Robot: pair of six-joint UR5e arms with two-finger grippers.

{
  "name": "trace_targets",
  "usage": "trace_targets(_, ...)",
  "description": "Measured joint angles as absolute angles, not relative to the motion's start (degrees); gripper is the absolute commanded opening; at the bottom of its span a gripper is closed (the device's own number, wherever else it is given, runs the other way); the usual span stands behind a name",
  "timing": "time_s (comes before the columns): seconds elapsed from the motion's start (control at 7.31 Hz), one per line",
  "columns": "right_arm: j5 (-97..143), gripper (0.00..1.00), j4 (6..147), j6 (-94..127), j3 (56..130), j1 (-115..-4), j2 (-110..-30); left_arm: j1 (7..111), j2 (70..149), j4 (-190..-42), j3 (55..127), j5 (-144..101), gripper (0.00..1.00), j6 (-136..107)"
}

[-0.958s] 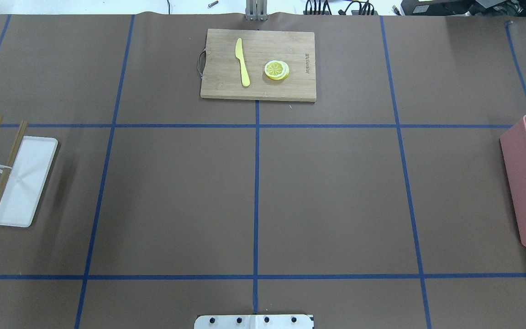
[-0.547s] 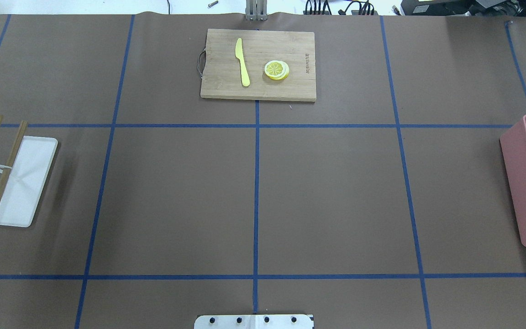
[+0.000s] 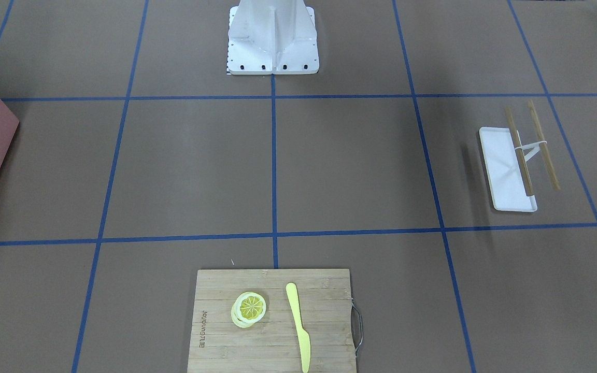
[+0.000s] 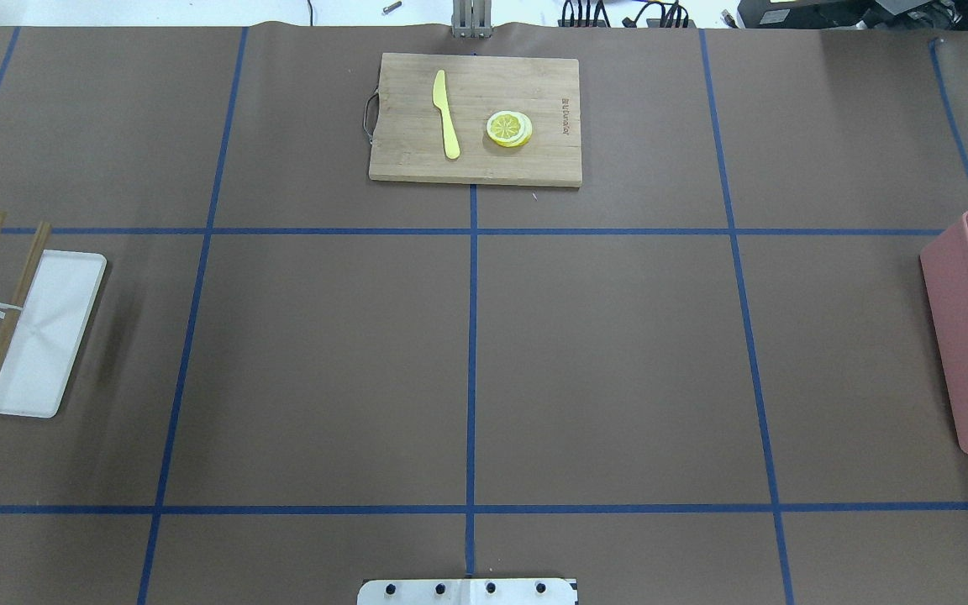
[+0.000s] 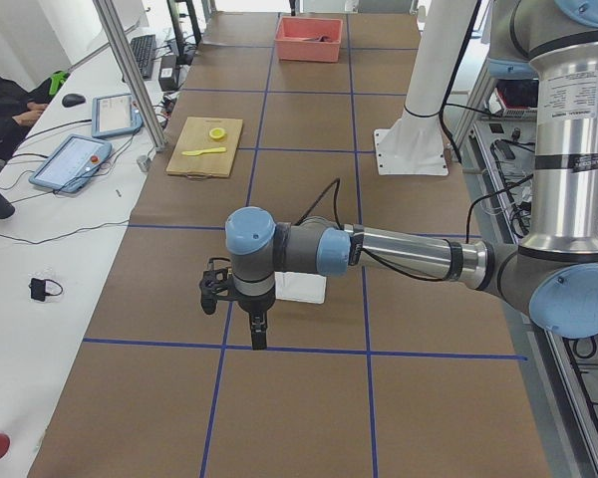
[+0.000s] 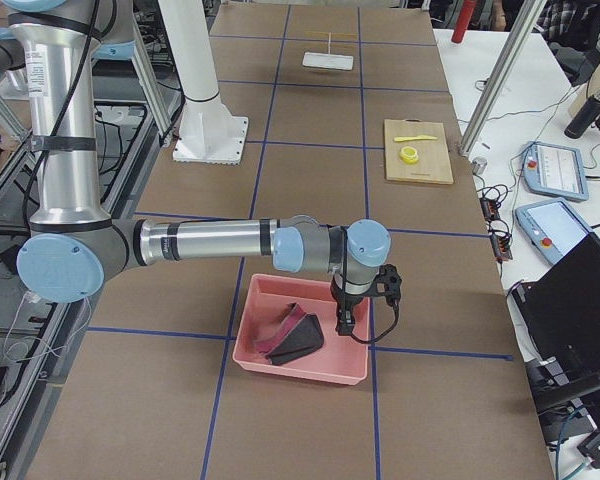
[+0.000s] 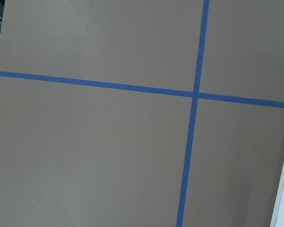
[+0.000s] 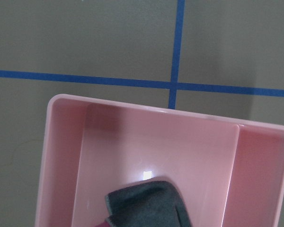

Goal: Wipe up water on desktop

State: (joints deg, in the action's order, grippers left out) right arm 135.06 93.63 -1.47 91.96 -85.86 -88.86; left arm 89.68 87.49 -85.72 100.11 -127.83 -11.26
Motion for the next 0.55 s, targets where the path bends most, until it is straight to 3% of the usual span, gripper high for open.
trace_targets(0.55, 135.68, 1.0, 91.5, -1.58, 91.07, -91.59, -89.04, 89.73, 87.81, -85.44, 99.71, -127.79, 0.99, -11.42)
